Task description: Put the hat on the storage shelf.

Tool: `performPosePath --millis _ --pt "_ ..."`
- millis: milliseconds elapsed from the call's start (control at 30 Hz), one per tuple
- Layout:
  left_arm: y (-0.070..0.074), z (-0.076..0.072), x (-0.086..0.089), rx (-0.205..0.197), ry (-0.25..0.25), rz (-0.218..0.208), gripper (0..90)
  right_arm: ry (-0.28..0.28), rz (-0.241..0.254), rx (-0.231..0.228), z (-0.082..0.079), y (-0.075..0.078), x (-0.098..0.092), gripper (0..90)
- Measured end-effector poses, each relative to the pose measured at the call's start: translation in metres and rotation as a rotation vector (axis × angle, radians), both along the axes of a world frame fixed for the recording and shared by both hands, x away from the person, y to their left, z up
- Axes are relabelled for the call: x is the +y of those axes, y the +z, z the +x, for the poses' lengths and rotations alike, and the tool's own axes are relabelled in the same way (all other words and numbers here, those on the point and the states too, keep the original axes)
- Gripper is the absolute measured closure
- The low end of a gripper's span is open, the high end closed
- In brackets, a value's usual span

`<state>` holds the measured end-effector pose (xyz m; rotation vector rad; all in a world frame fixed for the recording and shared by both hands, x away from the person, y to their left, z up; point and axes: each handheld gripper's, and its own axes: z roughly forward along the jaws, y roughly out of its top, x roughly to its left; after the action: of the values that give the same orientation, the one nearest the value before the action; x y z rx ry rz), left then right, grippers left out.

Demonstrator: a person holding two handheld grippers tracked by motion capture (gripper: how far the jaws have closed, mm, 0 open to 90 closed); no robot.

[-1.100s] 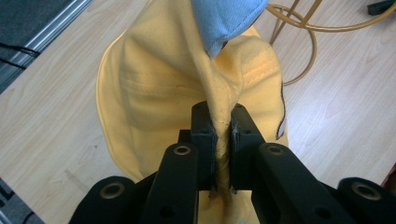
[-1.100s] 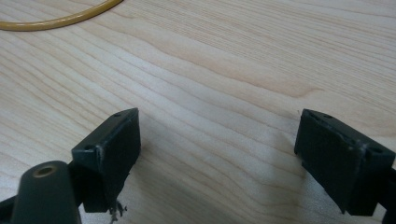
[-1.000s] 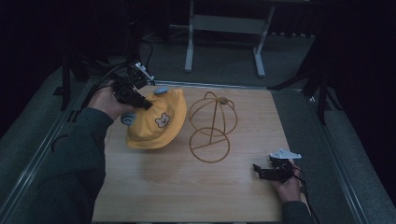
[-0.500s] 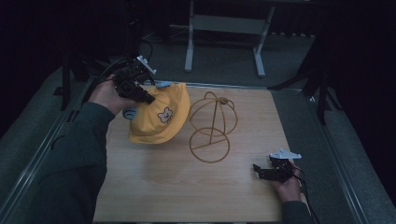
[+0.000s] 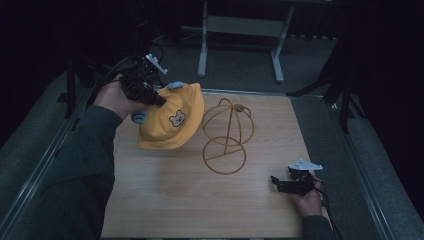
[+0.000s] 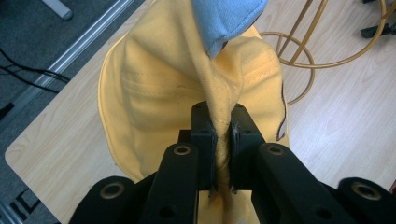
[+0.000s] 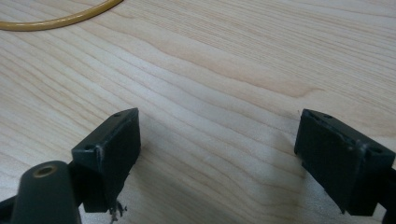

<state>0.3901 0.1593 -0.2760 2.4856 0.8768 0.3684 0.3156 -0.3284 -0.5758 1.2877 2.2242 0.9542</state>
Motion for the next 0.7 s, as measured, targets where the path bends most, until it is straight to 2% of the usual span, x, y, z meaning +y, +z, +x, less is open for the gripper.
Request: performPosePath --millis 700 --pt "0.0060 -0.0001 0.0063 -0.029 -0.042 -0.039 82.9 0.002 -0.001 -0.002 0.0001 -0.0001 -0.0001 14.4"
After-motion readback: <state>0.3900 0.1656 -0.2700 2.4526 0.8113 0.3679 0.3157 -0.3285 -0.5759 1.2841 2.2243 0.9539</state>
